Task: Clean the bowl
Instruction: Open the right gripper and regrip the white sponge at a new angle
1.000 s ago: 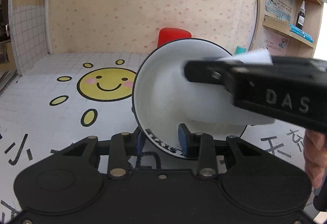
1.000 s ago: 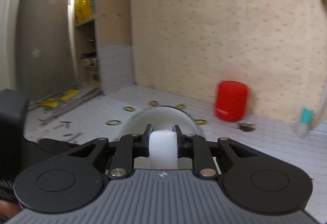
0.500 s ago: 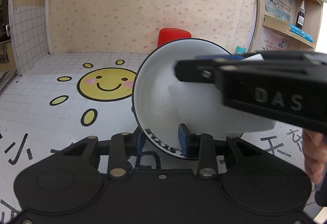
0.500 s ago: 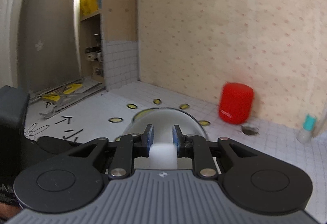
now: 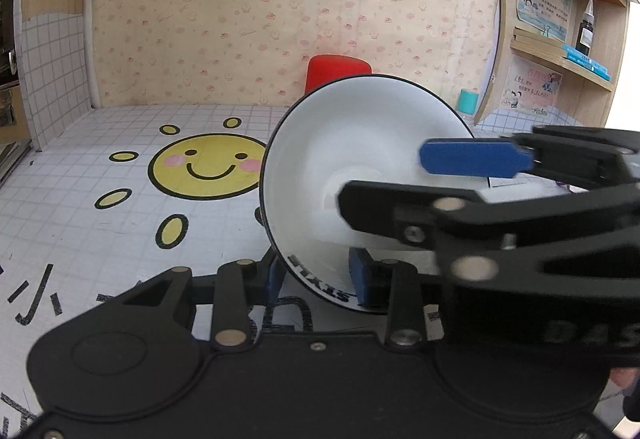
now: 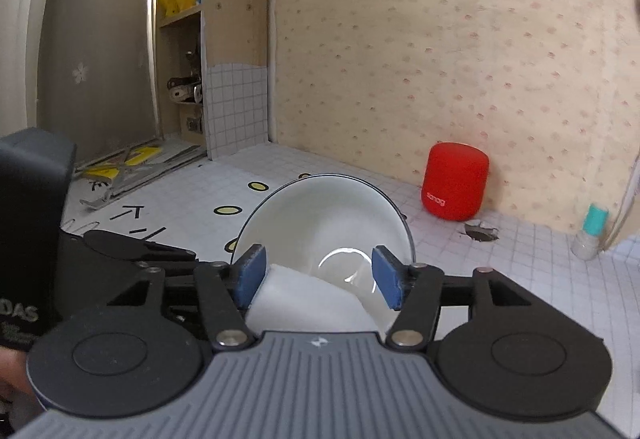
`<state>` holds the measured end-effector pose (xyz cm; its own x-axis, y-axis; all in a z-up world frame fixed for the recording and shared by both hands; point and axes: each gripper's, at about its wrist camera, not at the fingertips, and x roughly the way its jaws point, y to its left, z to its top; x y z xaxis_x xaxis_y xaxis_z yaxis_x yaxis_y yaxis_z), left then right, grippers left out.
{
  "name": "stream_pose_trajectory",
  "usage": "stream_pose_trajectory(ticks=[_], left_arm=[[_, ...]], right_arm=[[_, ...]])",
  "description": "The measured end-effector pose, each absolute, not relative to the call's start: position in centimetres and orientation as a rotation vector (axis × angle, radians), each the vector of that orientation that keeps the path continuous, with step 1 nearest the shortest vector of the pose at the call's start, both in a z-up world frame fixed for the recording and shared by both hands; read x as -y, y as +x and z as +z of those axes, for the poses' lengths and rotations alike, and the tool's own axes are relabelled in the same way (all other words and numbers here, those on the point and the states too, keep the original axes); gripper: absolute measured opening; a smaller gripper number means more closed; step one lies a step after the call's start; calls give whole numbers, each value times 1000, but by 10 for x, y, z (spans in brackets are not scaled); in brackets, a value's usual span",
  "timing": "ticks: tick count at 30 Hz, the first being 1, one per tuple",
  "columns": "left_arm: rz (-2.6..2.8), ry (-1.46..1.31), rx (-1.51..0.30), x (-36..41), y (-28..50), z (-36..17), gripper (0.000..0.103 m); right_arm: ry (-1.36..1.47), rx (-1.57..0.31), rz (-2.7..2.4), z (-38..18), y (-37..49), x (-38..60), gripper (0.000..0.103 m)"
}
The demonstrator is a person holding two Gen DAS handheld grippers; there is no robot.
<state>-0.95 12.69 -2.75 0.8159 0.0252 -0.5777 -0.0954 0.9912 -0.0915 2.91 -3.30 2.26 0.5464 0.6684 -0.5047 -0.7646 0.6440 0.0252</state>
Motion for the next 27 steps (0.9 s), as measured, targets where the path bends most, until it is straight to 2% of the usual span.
stream_pose_trajectory(ticks=[8,14,22,27], left_arm=[[65,-112,-613,-126,-9,-27,36],[72,-121,-613,-124,-10,-27,36],[77,-119,-610,-123,-12,-28,36],[76,-124,-610,-125,-12,-28,36]], right_arm=[[-319,-457,872,32,17,37,65],[-433,-406,888,40,6,36,82],[-584,-335,907,51,-8,35,83],[-826,-286,967,53,-11,35,82]])
